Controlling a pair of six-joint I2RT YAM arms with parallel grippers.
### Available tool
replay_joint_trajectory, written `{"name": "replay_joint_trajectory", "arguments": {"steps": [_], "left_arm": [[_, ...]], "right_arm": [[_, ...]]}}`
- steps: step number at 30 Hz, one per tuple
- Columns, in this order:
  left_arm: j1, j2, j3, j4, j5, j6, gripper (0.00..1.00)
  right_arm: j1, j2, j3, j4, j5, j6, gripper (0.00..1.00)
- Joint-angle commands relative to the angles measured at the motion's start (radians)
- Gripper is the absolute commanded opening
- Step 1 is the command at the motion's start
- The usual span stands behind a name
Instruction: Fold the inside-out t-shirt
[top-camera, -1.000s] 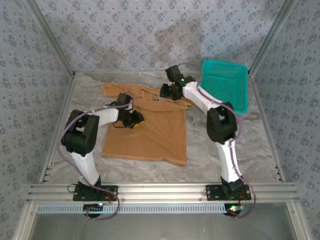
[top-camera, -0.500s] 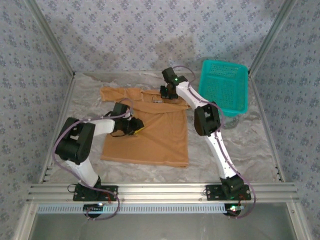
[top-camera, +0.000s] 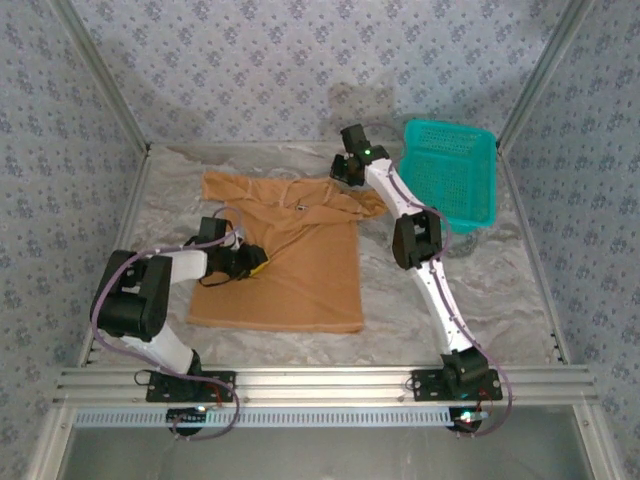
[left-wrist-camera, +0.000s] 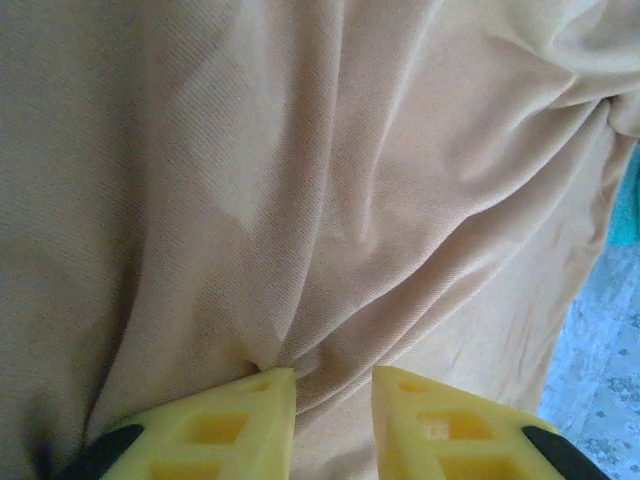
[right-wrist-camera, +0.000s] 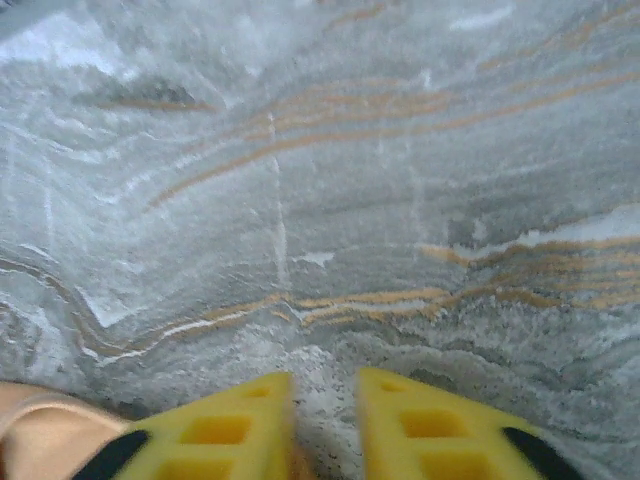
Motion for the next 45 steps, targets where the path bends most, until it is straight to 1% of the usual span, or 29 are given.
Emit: {"name": "replay_joint_trajectory", "arguments": {"steps": [1,3,4,6,8,10,12,14,18,21,23,27,31,33,35,37,45], "left_arm": [[-0.04,-0.034,0.015,-0.256,-0.136,0.022,0.29],[-0.087,-0.074,0.083,-0.285,-0.177,0.021,0.3],[-0.108,-0.084,0.115,-0.284,-0.185,0.017,0.3],[-0.13,-0.089,0.155,-0.261,-0.189,-0.004,0.3],[-0.137,-0.076,0.176,-0.219,-0.184,-0.032,0.3],[-0.137,-0.046,0.193,-0.195,-0.178,-0.049,0.3],[-0.137,-0.007,0.204,-0.165,-0.166,-0.064,0.29],[-0.14,0.033,0.215,-0.14,-0.152,-0.076,0.28],[-0.14,0.065,0.227,-0.134,-0.16,-0.079,0.28],[-0.14,0.061,0.239,-0.181,-0.192,-0.047,0.28],[-0.14,0.054,0.245,-0.215,-0.209,-0.016,0.28],[-0.14,0.048,0.237,-0.262,-0.234,0.023,0.28],[-0.14,0.039,0.207,-0.262,-0.239,0.03,0.28],[-0.139,0.039,0.194,-0.264,-0.24,0.034,0.28],[-0.137,0.037,0.186,-0.265,-0.241,0.036,0.28],[-0.137,0.033,0.178,-0.266,-0.243,0.036,0.28],[-0.134,0.016,0.173,-0.284,-0.248,0.044,0.28]], "right_arm": [[-0.022,-0.121,0.015,0.014,-0.089,-0.008,0.38],[-0.024,-0.23,-0.074,-0.011,-0.156,-0.025,0.41],[-0.02,-0.297,-0.162,-0.026,-0.173,-0.039,0.41],[-0.01,-0.45,-0.408,-0.008,-0.192,-0.069,0.4],[0.011,-0.633,-0.726,0.063,-0.202,-0.101,0.33],[0.04,-0.787,-0.988,0.124,-0.196,-0.123,0.28],[0.081,-0.924,-1.203,0.144,-0.16,-0.147,0.25],[0.154,-1.046,-1.381,0.145,-0.085,-0.169,0.24],[0.337,-1.217,-1.615,0.144,0.08,-0.174,0.24],[0.461,-1.307,-1.724,0.129,0.208,-0.149,0.29],[0.523,-1.354,-1.787,0.137,0.248,-0.147,0.33],[0.605,-1.412,-1.873,0.2,0.227,-0.149,0.38],[0.669,-1.417,-1.911,0.242,0.19,-0.147,0.38],[0.703,-1.412,-1.922,0.25,0.192,-0.147,0.42],[0.725,-1.399,-1.929,0.246,0.208,-0.145,0.46],[0.731,-1.38,-1.936,0.249,0.212,-0.147,0.48],[0.746,-1.302,-1.942,0.269,0.196,-0.157,0.46]]}}
